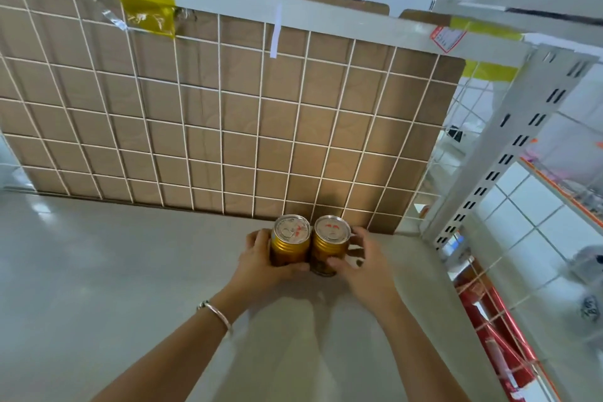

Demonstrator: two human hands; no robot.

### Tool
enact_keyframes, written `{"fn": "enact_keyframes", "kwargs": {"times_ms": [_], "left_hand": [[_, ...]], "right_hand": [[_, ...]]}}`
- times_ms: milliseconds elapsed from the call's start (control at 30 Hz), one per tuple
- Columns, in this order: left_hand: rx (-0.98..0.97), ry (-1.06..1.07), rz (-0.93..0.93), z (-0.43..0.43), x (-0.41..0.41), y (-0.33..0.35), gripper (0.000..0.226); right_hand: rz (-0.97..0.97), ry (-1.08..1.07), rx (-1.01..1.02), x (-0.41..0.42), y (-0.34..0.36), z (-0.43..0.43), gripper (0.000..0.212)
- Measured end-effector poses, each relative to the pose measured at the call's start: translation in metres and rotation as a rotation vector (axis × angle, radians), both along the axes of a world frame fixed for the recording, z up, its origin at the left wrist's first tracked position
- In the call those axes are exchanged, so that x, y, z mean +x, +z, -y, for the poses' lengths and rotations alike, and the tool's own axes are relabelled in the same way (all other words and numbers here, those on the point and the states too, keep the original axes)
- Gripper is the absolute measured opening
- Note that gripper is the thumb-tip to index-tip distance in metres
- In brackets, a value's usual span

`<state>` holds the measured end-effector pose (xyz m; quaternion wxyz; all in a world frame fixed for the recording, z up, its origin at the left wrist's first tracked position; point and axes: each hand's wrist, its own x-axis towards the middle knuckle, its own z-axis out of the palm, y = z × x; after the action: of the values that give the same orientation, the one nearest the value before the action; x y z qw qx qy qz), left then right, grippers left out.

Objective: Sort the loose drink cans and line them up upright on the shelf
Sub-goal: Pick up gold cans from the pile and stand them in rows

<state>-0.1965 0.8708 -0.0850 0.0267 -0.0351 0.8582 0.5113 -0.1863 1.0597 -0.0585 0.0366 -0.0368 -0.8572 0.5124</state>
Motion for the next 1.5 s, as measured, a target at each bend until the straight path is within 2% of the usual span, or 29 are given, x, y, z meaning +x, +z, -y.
{"fn": "enact_keyframes", "kwargs": {"times_ms": [33, 67, 133, 167, 233, 300, 367, 433, 500, 533, 600, 700, 833, 933, 1133, 1333, 1500], "left_hand": [[-0.08, -0.031, 0.003, -0.001, -0.004, 0.003, 0.081], [-0.075, -0.063, 0.031, -0.002, -0.008, 0.005, 0.09], [0.088, -0.074, 0.06, -0.005, -0.018, 0.003, 0.106], [0.135, -0.051, 0.063, -0.007, -0.023, 0.001, 0.103], [0.174, 0.008, 0.025, -0.012, -0.027, 0.003, 0.083], [0.193, 0.018, -0.018, -0.016, -0.032, 0.001, 0.072], [0.215, -0.028, -0.012, -0.014, -0.037, 0.0, 0.064], [0.212, -0.061, -0.008, -0.011, -0.043, 0.0, 0.058], [0.023, -0.016, -0.058, -0.007, -0.05, -0.001, 0.068], [-0.026, 0.005, -0.092, -0.007, -0.053, -0.002, 0.076], [0.006, -0.02, -0.129, -0.011, -0.057, -0.002, 0.079], [-0.007, -0.058, -0.142, -0.02, -0.062, -0.001, 0.07], [-0.048, -0.195, -0.125, -0.033, -0.071, 0.007, 0.051], [-0.109, -0.243, -0.122, -0.042, -0.074, 0.011, 0.049], [-0.14, -0.061, -0.103, -0.068, -0.066, 0.008, 0.064], [-0.054, -0.025, -0.133, -0.11, -0.059, 0.007, 0.066], [-0.083, -0.046, -0.138, -0.141, -0.06, 0.01, 0.066]], "right_hand": [[-0.014, -0.03, -0.021, -0.006, -0.002, -0.007, 0.06], [-0.023, -0.061, -0.035, -0.01, -0.001, -0.013, 0.056], [-0.001, -0.054, -0.048, -0.016, 0.002, -0.02, 0.061], [0.029, -0.008, -0.051, -0.018, 0.003, -0.02, 0.071], [0.067, 0.078, -0.033, -0.026, 0.002, -0.016, 0.091], [0.033, 0.067, 0.005, -0.035, -0.006, -0.011, 0.101], [0.009, 0.032, -0.029, -0.042, -0.011, -0.012, 0.097], [0.051, 0.066, -0.158, -0.045, -0.009, -0.019, 0.088], [0.081, 0.076, -0.223, -0.048, -0.009, -0.032, 0.087], [0.074, 0.053, -0.222, -0.051, -0.01, -0.038, 0.087], [0.073, 0.03, -0.206, -0.055, -0.012, -0.045, 0.089], [0.1, 0.064, -0.202, -0.056, -0.013, -0.04, 0.093], [0.043, 0.026, -0.165, -0.058, -0.013, -0.045, 0.078], [0.014, 0.035, -0.062, -0.058, -0.013, -0.061, 0.072], [-0.049, -0.109, -0.016, -0.054, -0.013, -0.096, 0.072], [-0.014, -0.153, 0.005, -0.052, -0.013, -0.122, 0.074], [0.006, -0.182, -0.005, -0.05, -0.016, -0.13, 0.075]]}}
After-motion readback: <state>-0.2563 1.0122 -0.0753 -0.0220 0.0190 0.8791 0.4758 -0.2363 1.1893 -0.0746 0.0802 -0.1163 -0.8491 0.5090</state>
